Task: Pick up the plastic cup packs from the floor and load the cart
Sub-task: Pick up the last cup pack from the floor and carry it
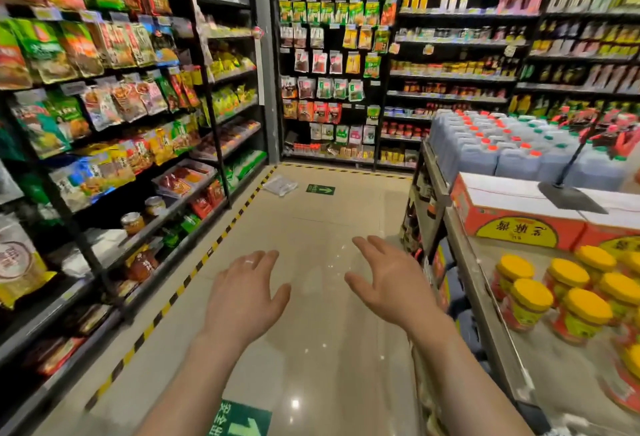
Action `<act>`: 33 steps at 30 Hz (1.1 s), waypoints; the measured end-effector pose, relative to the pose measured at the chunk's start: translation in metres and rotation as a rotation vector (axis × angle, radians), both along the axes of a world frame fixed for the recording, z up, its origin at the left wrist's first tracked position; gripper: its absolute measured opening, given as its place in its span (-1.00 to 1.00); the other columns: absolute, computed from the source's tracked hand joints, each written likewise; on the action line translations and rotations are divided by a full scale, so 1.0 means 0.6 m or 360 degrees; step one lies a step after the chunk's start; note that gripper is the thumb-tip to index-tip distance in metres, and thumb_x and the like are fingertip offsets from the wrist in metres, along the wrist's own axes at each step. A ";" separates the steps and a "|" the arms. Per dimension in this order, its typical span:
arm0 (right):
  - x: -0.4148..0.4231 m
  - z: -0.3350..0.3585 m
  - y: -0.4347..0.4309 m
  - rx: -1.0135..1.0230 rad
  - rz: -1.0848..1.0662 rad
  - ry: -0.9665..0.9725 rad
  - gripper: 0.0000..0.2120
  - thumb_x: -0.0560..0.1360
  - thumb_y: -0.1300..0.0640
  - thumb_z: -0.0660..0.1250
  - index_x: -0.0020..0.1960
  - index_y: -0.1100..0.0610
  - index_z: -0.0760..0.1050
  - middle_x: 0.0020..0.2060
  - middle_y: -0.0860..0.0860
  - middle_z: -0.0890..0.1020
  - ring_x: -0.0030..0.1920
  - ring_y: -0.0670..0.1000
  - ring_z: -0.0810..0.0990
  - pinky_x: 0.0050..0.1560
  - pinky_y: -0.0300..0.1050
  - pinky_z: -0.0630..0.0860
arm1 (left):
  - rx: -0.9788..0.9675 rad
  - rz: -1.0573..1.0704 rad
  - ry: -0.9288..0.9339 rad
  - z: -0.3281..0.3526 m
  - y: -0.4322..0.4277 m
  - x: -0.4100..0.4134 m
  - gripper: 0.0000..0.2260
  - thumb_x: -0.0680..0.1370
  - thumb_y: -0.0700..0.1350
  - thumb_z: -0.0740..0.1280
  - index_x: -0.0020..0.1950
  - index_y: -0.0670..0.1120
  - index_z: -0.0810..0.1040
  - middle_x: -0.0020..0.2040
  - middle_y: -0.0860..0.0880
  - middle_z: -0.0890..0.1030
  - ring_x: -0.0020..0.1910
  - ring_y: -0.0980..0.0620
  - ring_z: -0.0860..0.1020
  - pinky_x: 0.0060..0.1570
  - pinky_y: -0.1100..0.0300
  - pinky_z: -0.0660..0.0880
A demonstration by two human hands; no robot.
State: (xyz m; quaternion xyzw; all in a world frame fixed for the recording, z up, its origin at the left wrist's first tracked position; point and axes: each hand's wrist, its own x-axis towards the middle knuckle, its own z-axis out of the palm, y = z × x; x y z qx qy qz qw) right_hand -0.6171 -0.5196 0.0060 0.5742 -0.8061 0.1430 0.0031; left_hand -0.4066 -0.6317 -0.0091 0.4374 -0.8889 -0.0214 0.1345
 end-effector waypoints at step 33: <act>-0.686 -0.045 -1.445 -0.0025 0.0091 -0.0022 -0.37 0.53 -0.22 0.19 0.54 -0.07 0.14 0.47 -0.02 0.31 0.45 0.05 0.26 0.39 0.01 0.30 | 0.0028 0.0064 -0.0056 -0.020 -1.414 -0.693 -0.45 0.53 0.21 0.15 0.47 0.04 0.26 0.44 0.01 0.38 0.35 -0.07 0.38 0.23 0.03 0.40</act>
